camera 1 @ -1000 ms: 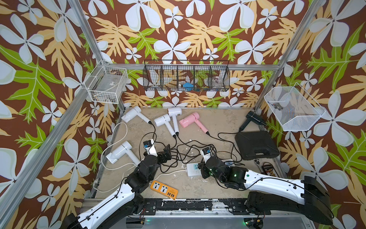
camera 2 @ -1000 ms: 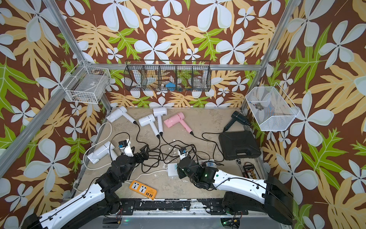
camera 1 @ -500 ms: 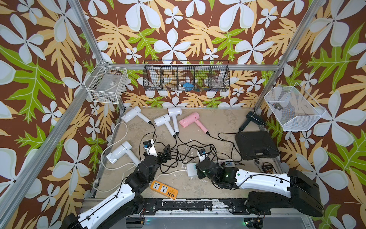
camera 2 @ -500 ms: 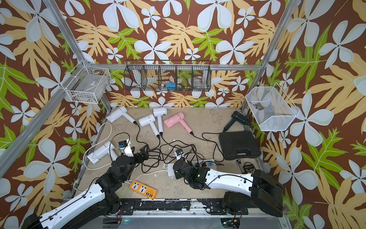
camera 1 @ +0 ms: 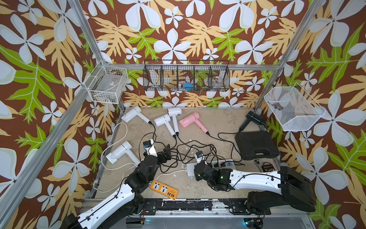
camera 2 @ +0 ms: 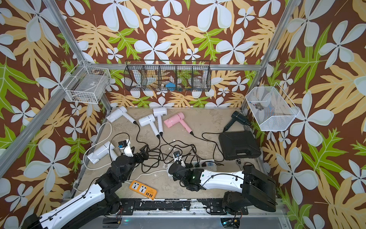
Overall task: Charge the blow dryers
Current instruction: Insert the plug into the socket.
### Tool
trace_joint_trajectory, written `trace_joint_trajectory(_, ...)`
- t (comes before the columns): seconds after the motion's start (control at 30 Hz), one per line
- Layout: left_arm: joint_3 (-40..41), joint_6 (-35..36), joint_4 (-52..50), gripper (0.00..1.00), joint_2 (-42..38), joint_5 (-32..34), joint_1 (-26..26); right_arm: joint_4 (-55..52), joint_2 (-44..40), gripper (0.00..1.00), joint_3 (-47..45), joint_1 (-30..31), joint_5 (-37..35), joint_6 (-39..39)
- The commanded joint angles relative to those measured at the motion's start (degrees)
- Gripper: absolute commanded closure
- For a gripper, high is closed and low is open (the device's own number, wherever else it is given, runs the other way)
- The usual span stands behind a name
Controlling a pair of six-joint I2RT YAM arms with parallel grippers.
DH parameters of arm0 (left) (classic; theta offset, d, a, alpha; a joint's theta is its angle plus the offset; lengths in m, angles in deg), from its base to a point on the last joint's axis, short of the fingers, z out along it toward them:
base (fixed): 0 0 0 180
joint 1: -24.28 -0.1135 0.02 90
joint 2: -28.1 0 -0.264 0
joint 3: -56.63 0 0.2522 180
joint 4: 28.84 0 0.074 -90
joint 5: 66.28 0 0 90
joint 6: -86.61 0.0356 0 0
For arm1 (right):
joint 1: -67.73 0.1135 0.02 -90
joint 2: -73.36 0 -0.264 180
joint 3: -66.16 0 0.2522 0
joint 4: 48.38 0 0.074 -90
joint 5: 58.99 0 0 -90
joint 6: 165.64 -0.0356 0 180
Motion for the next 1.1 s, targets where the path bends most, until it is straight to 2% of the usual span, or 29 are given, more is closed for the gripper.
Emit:
trace_joint_trajectory(0.0,0.1,0.8,1.4,0.00,-0.2,0.2,0.0,1.1,0.2,1.00,0.2,0.2,-3.1,-1.3)
trace_joint_trajectory(0.8,0.3,0.8,1.6,0.00,-0.4,-0.2,0.0,1.6,3.4,1.00,-0.7,0.5,-4.7,-4.6)
trace_joint_trajectory(1.07,0.3,0.8,1.6,0.00,-0.5,-0.4,0.0,0.0,3.7,1.00,-0.6,2.3,-6.5,-6.3)
